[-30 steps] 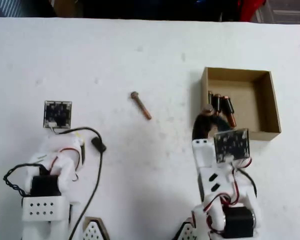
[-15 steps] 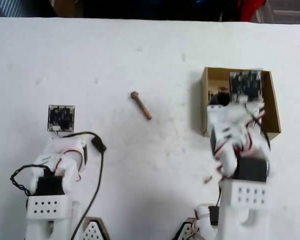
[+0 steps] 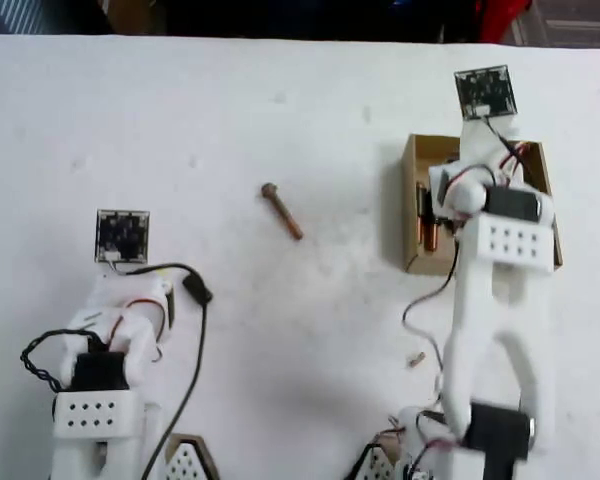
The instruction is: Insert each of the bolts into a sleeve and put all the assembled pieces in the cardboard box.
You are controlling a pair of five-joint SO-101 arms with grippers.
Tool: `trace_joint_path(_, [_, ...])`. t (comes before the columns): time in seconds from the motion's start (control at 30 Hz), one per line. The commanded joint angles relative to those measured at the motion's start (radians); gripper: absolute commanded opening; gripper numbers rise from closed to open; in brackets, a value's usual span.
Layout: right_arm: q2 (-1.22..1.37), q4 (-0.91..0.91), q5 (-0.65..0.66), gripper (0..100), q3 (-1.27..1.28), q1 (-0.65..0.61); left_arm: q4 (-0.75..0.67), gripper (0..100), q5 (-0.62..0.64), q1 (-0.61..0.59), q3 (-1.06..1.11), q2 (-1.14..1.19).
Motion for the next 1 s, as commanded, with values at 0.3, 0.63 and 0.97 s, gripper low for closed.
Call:
trace_joint_path(0.3, [0.34, -0.027, 0.02, 1.7, -0.293, 0.067, -0.031, 2, -0.012, -0.008, -0.005, -0.012])
trace_joint_path(0.63, [0.587, -0.027, 0.109, 1.8, -0.482, 0.105, -0.034, 2, -0.014, -0.008, 0.005, -0.012])
trace_joint_path(0.97, [0.716, -0.024, 0.11, 1.8, -0.525, 0.101, -0.034, 2, -0.014, -0.008, 0.005, -0.012])
